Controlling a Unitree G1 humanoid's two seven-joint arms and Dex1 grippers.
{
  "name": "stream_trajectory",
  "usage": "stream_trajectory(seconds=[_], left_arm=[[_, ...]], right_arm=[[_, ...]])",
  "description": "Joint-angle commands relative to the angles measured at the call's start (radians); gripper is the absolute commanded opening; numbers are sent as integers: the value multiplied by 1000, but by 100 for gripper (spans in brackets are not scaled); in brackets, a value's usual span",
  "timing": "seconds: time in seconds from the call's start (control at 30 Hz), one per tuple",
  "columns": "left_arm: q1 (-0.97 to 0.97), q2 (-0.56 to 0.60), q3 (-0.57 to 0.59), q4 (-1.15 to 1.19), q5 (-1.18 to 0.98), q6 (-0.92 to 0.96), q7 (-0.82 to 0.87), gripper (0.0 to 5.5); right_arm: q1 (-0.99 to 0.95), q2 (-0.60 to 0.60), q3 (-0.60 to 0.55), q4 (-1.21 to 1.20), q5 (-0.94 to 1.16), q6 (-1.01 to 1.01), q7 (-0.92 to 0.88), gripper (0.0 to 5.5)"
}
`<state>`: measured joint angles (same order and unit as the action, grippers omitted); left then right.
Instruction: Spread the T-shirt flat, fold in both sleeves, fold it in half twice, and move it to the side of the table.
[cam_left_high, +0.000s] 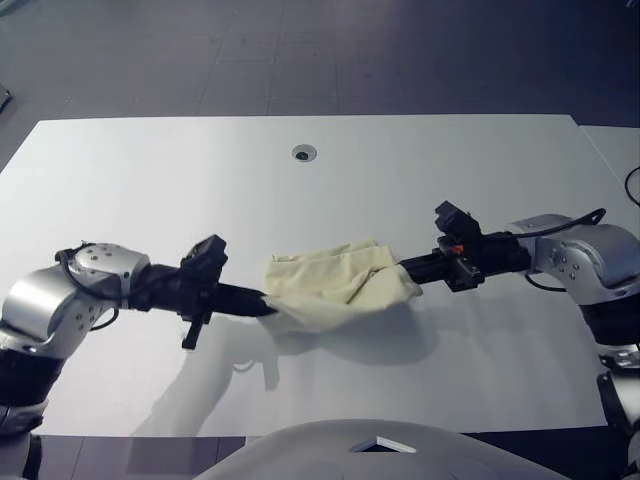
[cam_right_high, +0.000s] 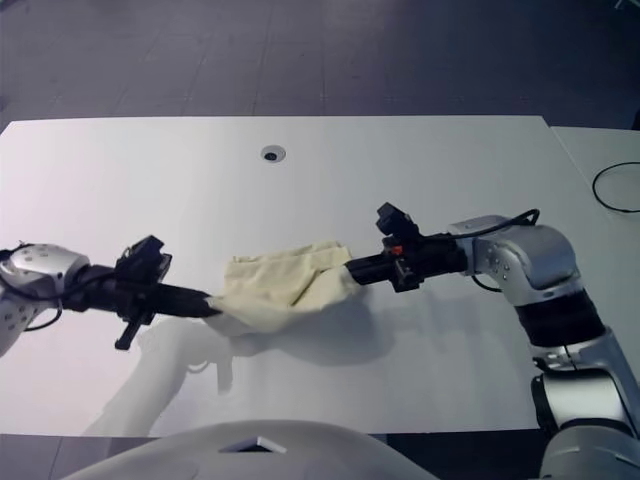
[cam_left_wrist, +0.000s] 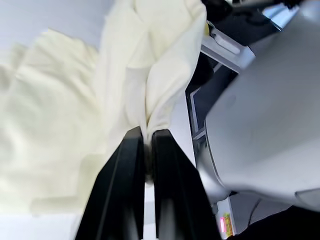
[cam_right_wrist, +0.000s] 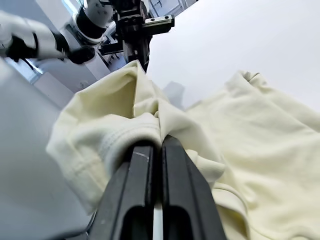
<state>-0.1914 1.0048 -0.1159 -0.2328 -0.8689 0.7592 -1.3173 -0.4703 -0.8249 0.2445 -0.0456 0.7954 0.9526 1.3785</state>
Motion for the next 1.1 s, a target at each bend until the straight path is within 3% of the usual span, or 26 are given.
stream_trajectory(seconds=[0.03, 0.3, 1.1], left_arm=[[-113, -79, -29, 122, 7, 89, 3, 3], [-188, -178, -48, 261, 80, 121, 5, 3], [-297, -251, -89, 530, 332, -4, -96, 3]], right_arm=[[-17, 4, 40, 58, -56, -1, 43, 0], [-79, 96, 82, 282, -163, -18, 51, 0], [-304, 321, 64, 800, -432, -167, 66, 0]])
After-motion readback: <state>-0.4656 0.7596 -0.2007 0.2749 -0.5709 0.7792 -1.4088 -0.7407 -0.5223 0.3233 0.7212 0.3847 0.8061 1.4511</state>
